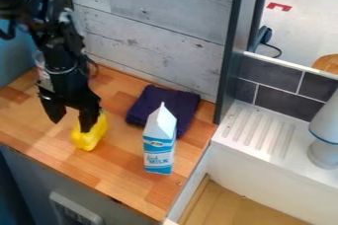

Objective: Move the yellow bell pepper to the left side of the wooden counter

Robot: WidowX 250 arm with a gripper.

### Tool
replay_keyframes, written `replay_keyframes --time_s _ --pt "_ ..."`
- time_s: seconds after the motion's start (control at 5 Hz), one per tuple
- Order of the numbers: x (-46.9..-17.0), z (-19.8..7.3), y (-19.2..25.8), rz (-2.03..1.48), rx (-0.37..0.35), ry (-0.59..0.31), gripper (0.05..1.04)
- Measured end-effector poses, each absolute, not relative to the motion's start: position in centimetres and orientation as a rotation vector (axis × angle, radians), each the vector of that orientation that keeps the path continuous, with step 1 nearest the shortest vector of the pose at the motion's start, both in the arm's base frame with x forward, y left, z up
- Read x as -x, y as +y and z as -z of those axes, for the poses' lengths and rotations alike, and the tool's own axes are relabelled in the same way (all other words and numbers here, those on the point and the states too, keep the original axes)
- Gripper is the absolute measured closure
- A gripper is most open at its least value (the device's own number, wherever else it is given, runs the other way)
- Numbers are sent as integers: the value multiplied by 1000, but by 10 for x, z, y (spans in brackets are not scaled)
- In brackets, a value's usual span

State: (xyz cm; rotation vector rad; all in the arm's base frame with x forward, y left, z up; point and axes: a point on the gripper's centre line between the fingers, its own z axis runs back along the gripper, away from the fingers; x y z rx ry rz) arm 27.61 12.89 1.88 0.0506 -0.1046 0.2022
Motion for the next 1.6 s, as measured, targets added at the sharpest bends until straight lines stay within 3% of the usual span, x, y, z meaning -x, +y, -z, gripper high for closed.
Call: replay_keyframes --time_s 0.2,0.6,1.2,1.4,1.6 --pt "-276 -19 125 -207 -13 -105 83" --pt "-276 -20 122 -213 -4 -101 83" --pt "-279 -1 117 -213 8 -48 83" --pt "-280 3 118 -232 10 -39 135" --pt "-283 8 118 -239 6 -10 270"
